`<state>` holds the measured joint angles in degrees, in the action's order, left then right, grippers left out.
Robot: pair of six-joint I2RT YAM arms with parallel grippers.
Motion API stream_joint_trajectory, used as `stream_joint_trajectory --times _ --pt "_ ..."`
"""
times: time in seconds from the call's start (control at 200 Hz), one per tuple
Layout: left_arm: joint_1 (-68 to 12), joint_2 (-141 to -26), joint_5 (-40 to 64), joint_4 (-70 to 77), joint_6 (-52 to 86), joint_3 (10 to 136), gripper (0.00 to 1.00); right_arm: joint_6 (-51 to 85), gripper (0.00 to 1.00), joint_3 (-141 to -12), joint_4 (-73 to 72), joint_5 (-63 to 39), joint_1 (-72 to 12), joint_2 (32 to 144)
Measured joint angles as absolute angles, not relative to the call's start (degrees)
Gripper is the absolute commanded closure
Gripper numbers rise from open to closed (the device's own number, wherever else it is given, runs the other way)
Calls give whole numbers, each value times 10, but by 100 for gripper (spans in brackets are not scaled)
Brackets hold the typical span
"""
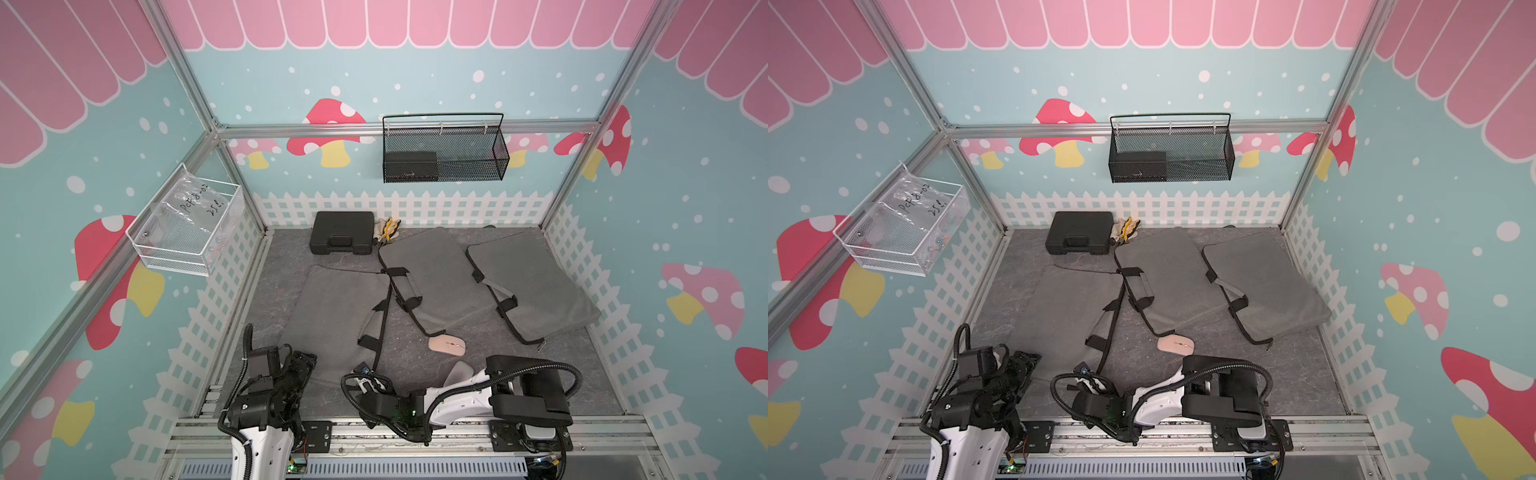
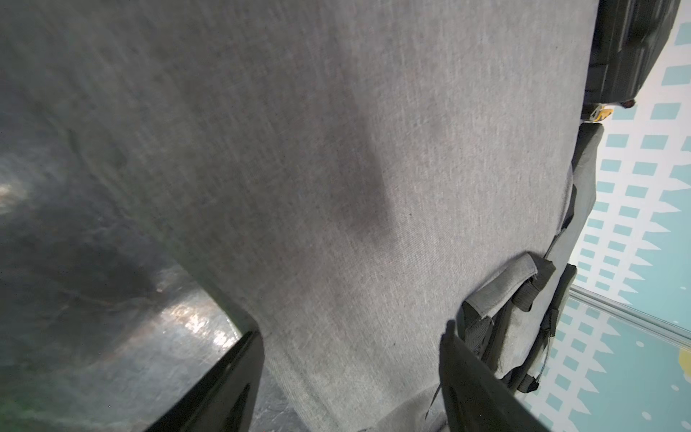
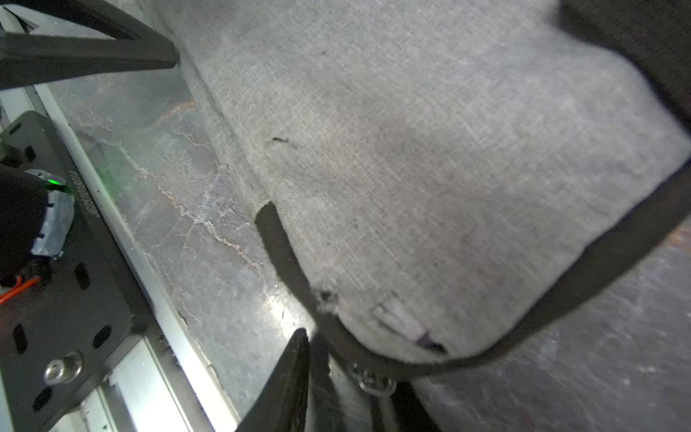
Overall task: Put the mouse into the laptop bag
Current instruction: Zip the zipper on the zippered laptop bag.
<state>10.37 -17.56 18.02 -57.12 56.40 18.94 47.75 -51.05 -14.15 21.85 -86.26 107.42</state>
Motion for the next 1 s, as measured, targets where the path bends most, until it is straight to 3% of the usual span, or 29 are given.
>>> stream_joint_trajectory --times 0.15,0.305,0.41,0.565,0.64,0.795,1.001 --pt "103 -179 180 -572 567 184 23 486 90 -515 -139 218 -863 1074" --pt "103 -181 180 -572 568 182 23 494 94 -515 -132 219 -863 1074" --pt "101 -181 180 -572 569 182 23 495 93 -515 -131 218 -863 1074" --pt "84 -179 179 -571 578 178 23 503 79 -515 -119 220 -863 1074" --pt "65 -175 175 -571 588 171 23 507 79 -516 -114 227 -863 1074" --pt "0 -174 151 -554 621 153 23 510 89 -510 -90 246 -861 1061" --pt "-83 -195 107 -504 671 136 23 509 87 -504 -79 250 -832 1056"
